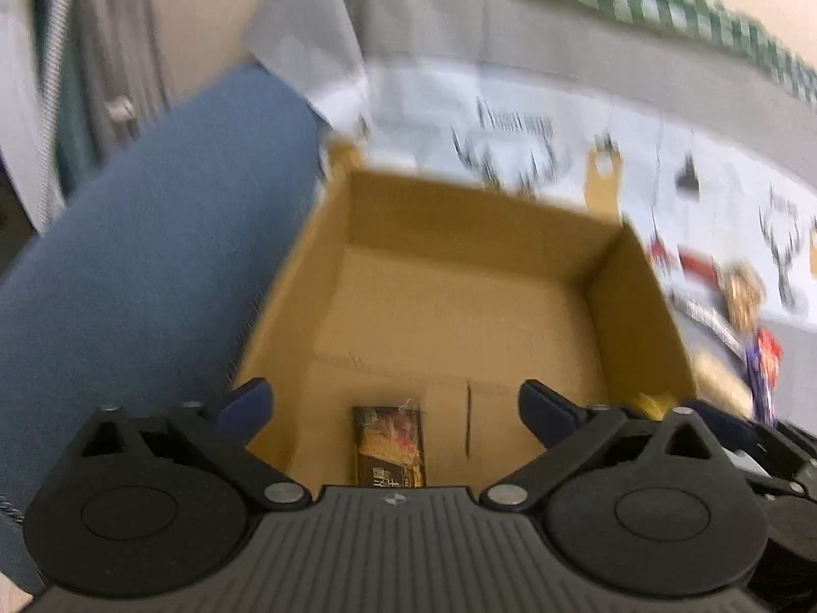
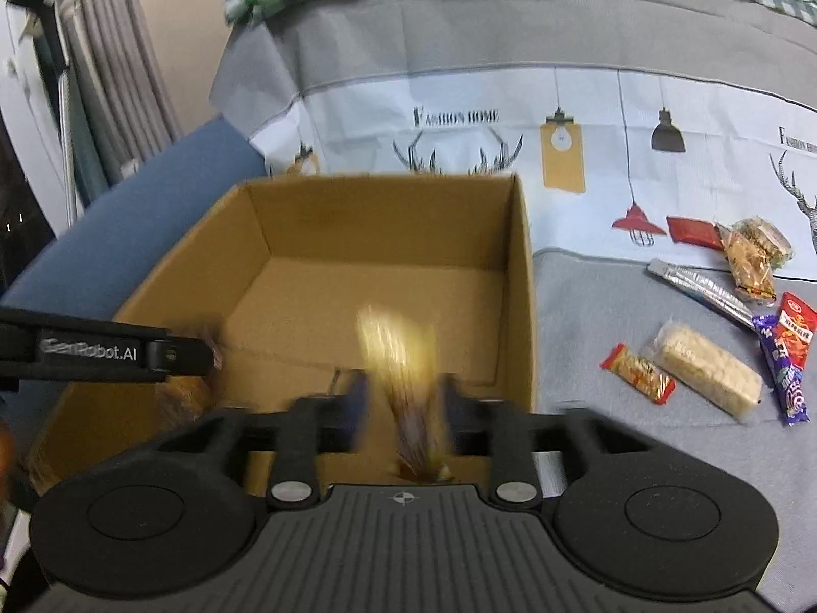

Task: Organize snacks
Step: 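Open both tools to drop the biscuit pack and wafer stick into the box, then move both tools back from the box toward the remaining snacks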

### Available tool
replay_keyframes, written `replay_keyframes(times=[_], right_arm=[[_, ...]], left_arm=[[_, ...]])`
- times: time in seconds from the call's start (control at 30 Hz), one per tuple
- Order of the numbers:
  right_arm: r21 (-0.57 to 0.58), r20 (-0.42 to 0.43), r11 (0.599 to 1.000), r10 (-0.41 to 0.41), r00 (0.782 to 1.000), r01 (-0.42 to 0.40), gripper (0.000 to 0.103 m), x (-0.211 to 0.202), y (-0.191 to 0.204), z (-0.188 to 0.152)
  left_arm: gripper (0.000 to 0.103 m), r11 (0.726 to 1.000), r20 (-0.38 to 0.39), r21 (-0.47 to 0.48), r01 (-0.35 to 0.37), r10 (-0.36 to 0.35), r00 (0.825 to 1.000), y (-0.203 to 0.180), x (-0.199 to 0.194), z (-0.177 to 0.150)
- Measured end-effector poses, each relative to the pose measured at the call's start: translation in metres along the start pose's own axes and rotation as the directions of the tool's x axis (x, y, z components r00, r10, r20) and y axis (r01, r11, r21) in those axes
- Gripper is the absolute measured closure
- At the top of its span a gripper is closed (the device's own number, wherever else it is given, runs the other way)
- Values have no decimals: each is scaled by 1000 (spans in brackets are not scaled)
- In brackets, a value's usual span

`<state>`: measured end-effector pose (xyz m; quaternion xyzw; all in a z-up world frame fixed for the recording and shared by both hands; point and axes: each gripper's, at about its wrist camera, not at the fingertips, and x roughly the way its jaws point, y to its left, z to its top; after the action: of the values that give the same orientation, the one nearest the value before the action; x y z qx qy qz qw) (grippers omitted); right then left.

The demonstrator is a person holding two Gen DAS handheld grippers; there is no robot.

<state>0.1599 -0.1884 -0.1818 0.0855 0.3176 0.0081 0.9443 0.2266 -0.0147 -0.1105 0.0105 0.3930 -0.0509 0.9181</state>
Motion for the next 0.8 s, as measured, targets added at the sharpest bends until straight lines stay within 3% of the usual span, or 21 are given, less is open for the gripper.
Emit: replay_keyframes(times=[0.2,0.37,0.57,0.8], right_arm=[[-19,37,1000,19,999,-18,18,-36,0,8],[-91,18,995,50,999,-48,13,-90,7,-16],[-217,63,976,36,997,-22,7,-161,24,-50],[-200,137,979,54,989,-25,5,-218,23,-62]], left_arm=[[0,998,11,60,-18,17,1000,4,-44,-14],[0,997,-8,34,-72,72,997,14,-91,-52],[0,998,-3,6,-61,61,998,13,-151,-90],[0,998,68,56,-42,38,997,-8,-200,-118]])
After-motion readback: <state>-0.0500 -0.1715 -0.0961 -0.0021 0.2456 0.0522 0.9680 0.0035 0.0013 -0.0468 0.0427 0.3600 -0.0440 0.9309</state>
